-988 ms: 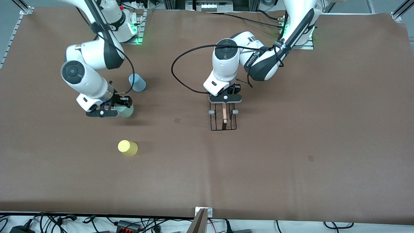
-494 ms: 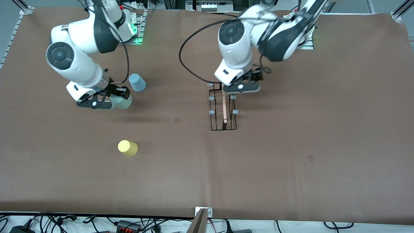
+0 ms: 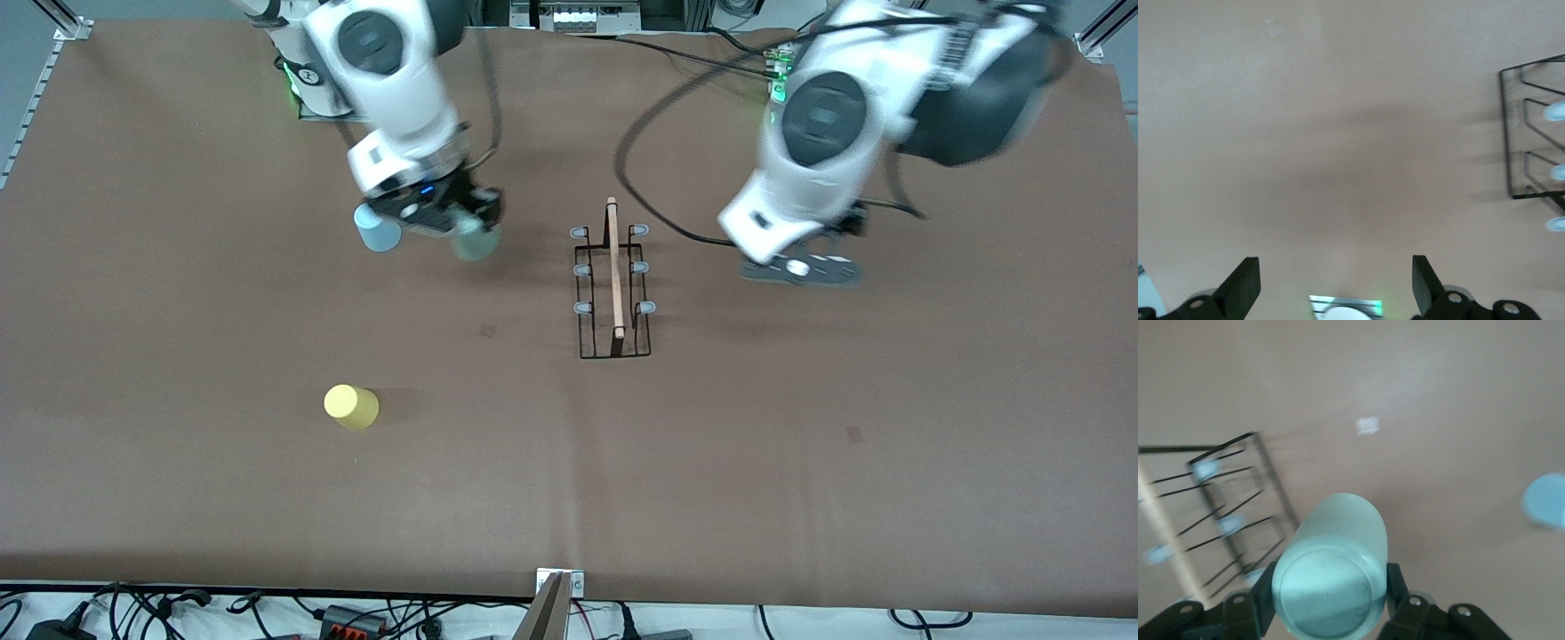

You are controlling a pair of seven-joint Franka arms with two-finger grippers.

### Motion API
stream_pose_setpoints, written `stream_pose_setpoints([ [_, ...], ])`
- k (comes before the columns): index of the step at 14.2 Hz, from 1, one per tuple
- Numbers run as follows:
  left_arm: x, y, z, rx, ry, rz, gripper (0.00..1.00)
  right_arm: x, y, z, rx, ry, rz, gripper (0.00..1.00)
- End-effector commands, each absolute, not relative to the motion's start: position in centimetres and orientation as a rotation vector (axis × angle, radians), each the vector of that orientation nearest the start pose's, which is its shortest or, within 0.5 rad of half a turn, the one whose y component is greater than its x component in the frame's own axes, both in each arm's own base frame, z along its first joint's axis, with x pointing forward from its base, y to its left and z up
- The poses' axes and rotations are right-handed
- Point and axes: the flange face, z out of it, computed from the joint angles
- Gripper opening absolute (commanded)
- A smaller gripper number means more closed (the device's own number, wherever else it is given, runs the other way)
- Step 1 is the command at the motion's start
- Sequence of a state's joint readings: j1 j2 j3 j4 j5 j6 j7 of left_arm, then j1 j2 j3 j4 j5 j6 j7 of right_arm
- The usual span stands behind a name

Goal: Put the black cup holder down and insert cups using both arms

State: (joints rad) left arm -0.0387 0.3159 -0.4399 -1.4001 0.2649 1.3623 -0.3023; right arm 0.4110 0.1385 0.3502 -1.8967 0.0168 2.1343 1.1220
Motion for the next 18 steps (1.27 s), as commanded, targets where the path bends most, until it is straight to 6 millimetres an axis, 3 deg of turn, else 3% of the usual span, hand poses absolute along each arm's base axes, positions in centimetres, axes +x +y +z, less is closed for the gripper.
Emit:
stream_pose_setpoints([
  [1, 58.6, -14.9, 54.1, -2.895, 0.289, 0.380, 1.00, 43.0, 48.2, 43.8, -2.886, 0.677, -0.013, 0.03],
  [3, 59.4, -10.0, 54.6, -2.969, 0.239, 0.412, 1.00, 41.8, 50.7, 42.1, -2.908, 0.701, -0.076, 0.03],
  [6, 60.5, -3.2, 56.6, -3.119, 0.142, 0.361, 1.00, 40.8, 52.1, 39.0, -2.942, 0.680, -0.087, 0.03],
  [8, 61.6, -0.1, 56.6, -3.165, 0.066, 0.246, 1.00, 40.4, 52.3, 38.4, -2.953, 0.671, -0.079, 0.03],
  [10, 61.6, 0.8, 56.6, -3.175, 0.076, 0.207, 1.00, 40.2, 52.7, 37.9, -2.954, 0.666, -0.070, 0.04],
  [12, 60.1, -0.1, 56.1, -3.150, 0.176, 0.174, 1.00, 40.3, 53.0, 36.6, -2.946, 0.665, -0.054, 0.26],
  [14, 58.6, 0.5, 55.6, -3.155, 0.195, 0.097, 1.00, 39.9, 53.7, 35.2, -2.944, 0.648, -0.042, 0.44],
  [15, 58.0, 1.1, 55.4, -3.170, 0.172, 0.062, 1.00, 39.9, 53.7, 34.8, -2.949, 0.645, -0.036, 0.79],
  [16, 57.2, 1.3, 55.8, -3.184, 0.152, -0.008, 1.00, 40.0, 53.7, 34.9, -2.948, 0.645, -0.037, 1.00],
  [18, 55.6, 0.5, 56.3, -3.171, 0.168, -0.084, 1.00, 40.9, 53.2, 36.0, -2.935, 0.648, -0.052, 1.00],
])
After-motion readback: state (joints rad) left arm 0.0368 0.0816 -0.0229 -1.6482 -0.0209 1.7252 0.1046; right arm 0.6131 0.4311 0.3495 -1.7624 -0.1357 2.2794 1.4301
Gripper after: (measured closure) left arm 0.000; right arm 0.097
